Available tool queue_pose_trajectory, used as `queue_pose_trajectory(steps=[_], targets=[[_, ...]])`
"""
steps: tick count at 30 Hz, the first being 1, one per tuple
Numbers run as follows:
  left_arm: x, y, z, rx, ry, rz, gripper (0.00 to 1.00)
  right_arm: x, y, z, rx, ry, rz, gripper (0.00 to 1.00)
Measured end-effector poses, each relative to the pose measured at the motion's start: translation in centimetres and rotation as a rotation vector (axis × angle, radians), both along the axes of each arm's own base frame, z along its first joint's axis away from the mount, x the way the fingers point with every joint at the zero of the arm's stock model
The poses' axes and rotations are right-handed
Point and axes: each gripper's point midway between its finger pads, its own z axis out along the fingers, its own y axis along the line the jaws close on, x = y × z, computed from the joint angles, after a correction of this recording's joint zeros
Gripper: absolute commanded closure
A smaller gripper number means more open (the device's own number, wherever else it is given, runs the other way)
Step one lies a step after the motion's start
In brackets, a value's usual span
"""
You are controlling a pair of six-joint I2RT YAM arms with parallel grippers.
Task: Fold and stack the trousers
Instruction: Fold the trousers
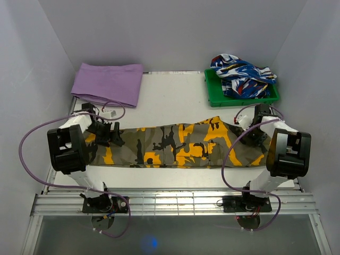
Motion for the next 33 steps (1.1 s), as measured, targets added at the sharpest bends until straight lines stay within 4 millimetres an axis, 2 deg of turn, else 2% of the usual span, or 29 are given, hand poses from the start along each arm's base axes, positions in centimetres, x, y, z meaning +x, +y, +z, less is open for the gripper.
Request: queue_pose_trajectory(steps=[2, 5, 8, 9, 11, 14, 16, 18, 20, 21, 24, 26, 29, 33], targets=[[0.4, 1.1, -0.1, -0.009, 0.015, 0.026, 0.12, 0.0, 0.0, 0.0, -0.001, 0.0, -0.014, 0.88], [1.2, 3.0, -0.1, -0.015, 0.04, 0.072, 0.13, 0.0, 0.0, 0.0, 0.001, 0.0, -0.037, 0.81], [2.3, 4.9, 0.0, -0.006, 0.039, 0.099, 0.07, -0.1, 0.3, 0.1, 0.013, 0.009, -0.061, 0.66], [2.7, 5.5, 0.2, 0.006, 0.027, 0.097, 0.05, -0.2, 0.5, 0.2, 0.021, 0.017, -0.066, 0.59], [3.6, 6.8, 0.5, 0.044, -0.009, 0.081, 0.02, -0.5, 1.5, 0.3, 0.054, 0.036, -0.067, 0.48], [5.6, 8.3, 1.6, 0.083, -0.082, 0.065, 0.02, -0.9, 3.6, 0.9, 0.119, 0.065, -0.034, 0.43], [6.6, 9.1, 3.2, 0.095, -0.135, 0.076, 0.02, -1.2, 5.3, 2.1, 0.165, 0.071, -0.002, 0.42], [6.7, 9.6, 5.0, 0.101, -0.184, 0.093, 0.02, -1.0, 7.2, 4.1, 0.206, 0.047, 0.043, 0.42], [6.2, 10.5, 6.6, 0.104, -0.215, 0.126, 0.02, -0.9, 9.2, 6.0, 0.22, 0.011, 0.106, 0.41], [5.8, 11.4, 7.4, 0.105, -0.231, 0.157, 0.02, -1.1, 10.2, 6.7, 0.224, 0.001, 0.141, 0.37], [3.8, 15.5, 8.3, 0.116, -0.232, 0.281, 0.02, -2.4, 12.4, 7.2, 0.236, 0.034, 0.213, 0.29], [2.2, 18.5, 7.8, 0.12, -0.207, 0.361, 0.06, -3.3, 12.4, 6.7, 0.234, 0.076, 0.213, 0.21], [-0.6, 22.3, 5.9, 0.13, -0.145, 0.46, 0.09, -4.1, 12.0, 6.1, 0.218, 0.13, 0.193, 0.18], [-2.4, 24.0, 3.5, 0.119, -0.077, 0.497, 0.15, -4.8, 11.7, 6.1, 0.209, 0.171, 0.173, 0.18]])
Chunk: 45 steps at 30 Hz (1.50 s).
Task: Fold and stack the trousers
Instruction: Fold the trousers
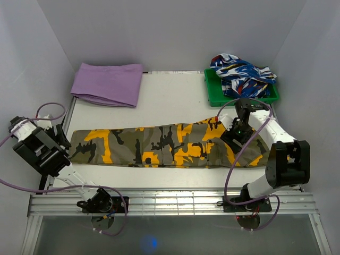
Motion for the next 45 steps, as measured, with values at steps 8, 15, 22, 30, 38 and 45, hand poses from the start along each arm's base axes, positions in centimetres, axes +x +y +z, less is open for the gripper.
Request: queue_pose_trajectory(steps=[8, 15, 22, 30, 38, 45], targets=[[0.0, -0.5, -3.5, -0.11, 0.057, -0.005, 0.27, 1.2, 0.1, 1.5, -0.008, 0.004, -0.047, 0.18], [0.7, -1.9, -3.7, -0.128, 0.008, -0.034, 0.32, 0.3, -0.2, 1.4, -0.03, 0.052, -0.082, 0.19], [0.2, -3.8, -4.0, -0.09, -0.049, -0.047, 0.38, 0.2, -0.4, 1.4, -0.046, 0.062, -0.108, 0.2], [0.7, -4.2, -4.4, -0.13, -0.064, -0.012, 0.81, 0.2, -0.5, 1.2, -0.054, 0.075, -0.115, 0.22], [1.7, -4.4, -2.6, -0.201, -0.057, 0.008, 1.0, -0.9, -1.1, 0.3, -0.085, 0.101, -0.112, 0.23], [4.2, -0.6, 3.5, -0.07, -0.116, -0.04, 1.0, -1.1, -1.3, 1.2, -0.077, 0.064, -0.113, 0.23]])
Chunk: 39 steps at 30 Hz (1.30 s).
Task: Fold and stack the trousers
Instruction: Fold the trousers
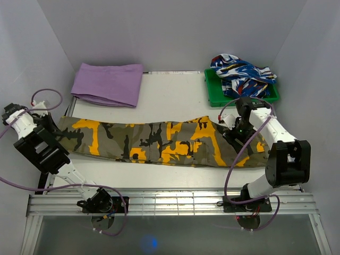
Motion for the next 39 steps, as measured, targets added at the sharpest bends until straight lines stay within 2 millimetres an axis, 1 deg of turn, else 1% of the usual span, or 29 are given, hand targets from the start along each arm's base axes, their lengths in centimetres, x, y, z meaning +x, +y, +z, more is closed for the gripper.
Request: queue_pose_trajectory(steps=[2, 4, 6, 8, 9, 11, 14, 16, 18, 20, 26, 30, 32, 35, 39], targets=[[0.6, 0.9, 1.9, 0.04, -0.031, -0.021, 1.0, 0.0, -0.1, 0.2, 0.001, -0.009, -0.005, 0.23], [0.9, 1.1, 3.4, 0.06, -0.051, -0.045, 1.0, -0.1, -0.4, 0.4, 0.002, -0.01, -0.013, 0.23], [1.1, 0.2, 4.6, 0.06, -0.067, -0.081, 1.0, -0.1, -0.8, 0.4, 0.002, -0.009, -0.024, 0.23], [1.2, -1.6, 5.5, 0.049, -0.07, -0.12, 1.0, -0.1, -1.3, 0.4, 0.003, -0.009, -0.041, 0.23], [1.5, -3.1, 6.0, 0.046, -0.079, -0.155, 1.0, -0.2, -1.7, 0.5, 0.002, -0.008, -0.049, 0.23], [2.1, -7.5, 6.8, 0.028, -0.095, -0.246, 1.0, -0.2, -2.3, 0.5, 0.002, -0.007, -0.066, 0.23], [2.2, -16.0, 8.0, -0.039, -0.12, -0.41, 1.0, -0.2, -2.9, 0.6, -0.003, -0.005, -0.08, 0.23], [1.6, -21.7, 8.8, -0.115, -0.133, -0.506, 1.0, -0.4, -3.2, 0.6, -0.006, 0.0, -0.081, 0.23], [0.9, -25.6, 9.0, -0.166, -0.129, -0.545, 1.0, -0.4, -3.5, 0.6, -0.005, 0.001, -0.087, 0.23], [0.2, -29.1, 8.7, -0.204, -0.102, -0.562, 1.0, -0.5, -3.8, 0.5, -0.008, 0.004, -0.097, 0.23], [-0.3, -37.5, 6.4, -0.2, -0.037, -0.543, 1.0, -1.3, -4.2, 0.0, -0.019, 0.03, -0.11, 0.23], [0.0, -41.9, 6.6, -0.194, -0.062, -0.521, 1.0, -1.7, -4.4, -0.2, -0.03, 0.041, -0.111, 0.23], [0.2, -43.7, 6.8, -0.204, -0.075, -0.494, 1.0, -1.9, -4.5, -0.5, -0.034, 0.05, -0.112, 0.24], [0.8, -45.7, 6.9, -0.221, -0.09, -0.441, 1.0, -2.3, -4.5, -0.7, -0.037, 0.062, -0.118, 0.24], [1.3, -48.3, 5.5, -0.217, -0.076, -0.385, 1.0, -2.3, -4.5, -0.7, -0.037, 0.064, -0.13, 0.24]])
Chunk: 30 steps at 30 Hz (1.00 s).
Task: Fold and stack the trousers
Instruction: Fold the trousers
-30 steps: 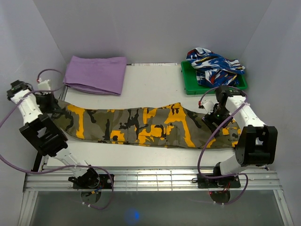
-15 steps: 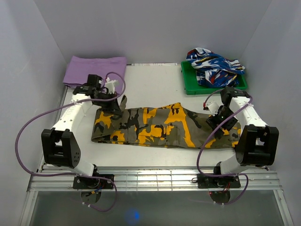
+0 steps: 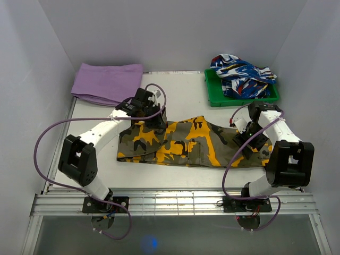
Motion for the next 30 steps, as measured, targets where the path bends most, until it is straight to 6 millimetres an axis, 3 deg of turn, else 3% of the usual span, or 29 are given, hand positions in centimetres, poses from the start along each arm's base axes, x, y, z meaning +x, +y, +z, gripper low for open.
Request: queue_pose_trajectory(steps=[6, 13, 18, 30], targets=[[-2.6, -3.4, -3.1, 0.031, 0.06, -0.018, 1.0, -0.1, -0.2, 0.0, -0.012, 0.003, -0.007, 0.24], [-5.7, -5.1, -4.6, 0.055, 0.095, -0.053, 1.0, -0.2, -0.2, 0.1, -0.015, 0.007, -0.019, 0.24], [-5.8, -5.6, -4.8, 0.061, 0.099, -0.043, 1.0, -0.3, -0.1, 0.0, -0.016, 0.008, -0.033, 0.25], [-3.7, -7.1, -6.0, 0.089, 0.115, 0.017, 1.0, -1.7, -0.2, -0.5, -0.02, 0.032, -0.034, 0.25]])
